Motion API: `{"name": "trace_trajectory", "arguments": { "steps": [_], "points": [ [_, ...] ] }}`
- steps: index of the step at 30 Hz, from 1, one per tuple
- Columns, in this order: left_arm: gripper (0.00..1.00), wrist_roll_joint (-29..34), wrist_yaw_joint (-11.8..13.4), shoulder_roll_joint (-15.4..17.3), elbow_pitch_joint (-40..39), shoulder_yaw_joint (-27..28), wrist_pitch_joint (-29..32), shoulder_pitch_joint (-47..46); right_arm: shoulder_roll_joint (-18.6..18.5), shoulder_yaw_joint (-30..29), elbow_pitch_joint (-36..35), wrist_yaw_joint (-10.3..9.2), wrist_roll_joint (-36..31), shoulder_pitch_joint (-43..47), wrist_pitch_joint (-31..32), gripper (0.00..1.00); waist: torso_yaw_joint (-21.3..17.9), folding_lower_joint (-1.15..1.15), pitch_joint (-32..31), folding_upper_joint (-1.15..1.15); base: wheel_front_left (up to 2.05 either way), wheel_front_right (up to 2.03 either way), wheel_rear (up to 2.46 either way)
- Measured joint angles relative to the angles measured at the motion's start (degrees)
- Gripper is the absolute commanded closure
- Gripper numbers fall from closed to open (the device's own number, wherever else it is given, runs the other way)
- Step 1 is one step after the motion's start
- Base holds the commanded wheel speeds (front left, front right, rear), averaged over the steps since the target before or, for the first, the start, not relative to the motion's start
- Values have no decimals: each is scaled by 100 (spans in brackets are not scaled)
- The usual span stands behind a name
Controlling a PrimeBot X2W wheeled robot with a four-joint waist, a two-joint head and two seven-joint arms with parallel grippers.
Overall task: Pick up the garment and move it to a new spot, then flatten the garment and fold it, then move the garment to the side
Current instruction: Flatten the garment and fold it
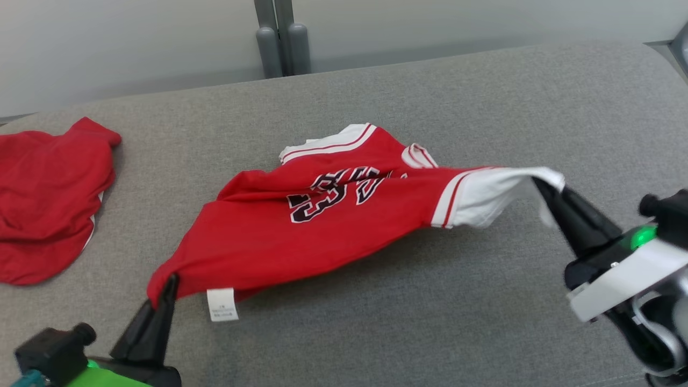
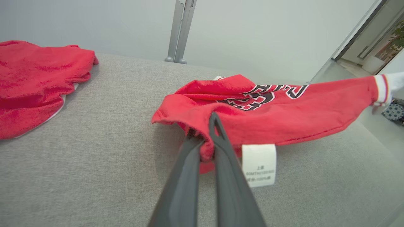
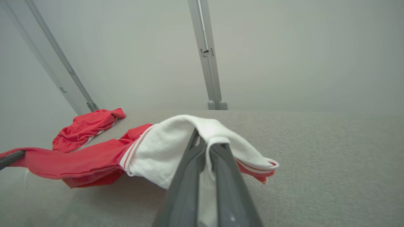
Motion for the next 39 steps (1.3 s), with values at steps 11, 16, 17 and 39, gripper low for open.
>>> {"name": "trace_trajectory", "arguments": {
  "steps": [11,16,17,39],
  "points": [
    [100,-421,293,1224,-2650,441,2319,-2512,-530,-1989,-1853,0,655,-2046,1905,100,-70,0,472,0,0,0,0],
    [100,-978,401,1280,-2037,318,3078,-4458,-515,-2176,-1263,0,794,-3505,2637,100,-53,0,854,0,0,0,0],
    [100,-1051,438,1240,-1764,255,3214,-4869,-508,-2164,-1061,0,742,-3829,2742,100,-46,0,955,0,0,0,0],
    [100,867,-142,216,4609,-1234,276,-10917,751,-765,3475,0,-943,-9338,862,100,313,1,3621,0,0,0,0]
  ]
}}
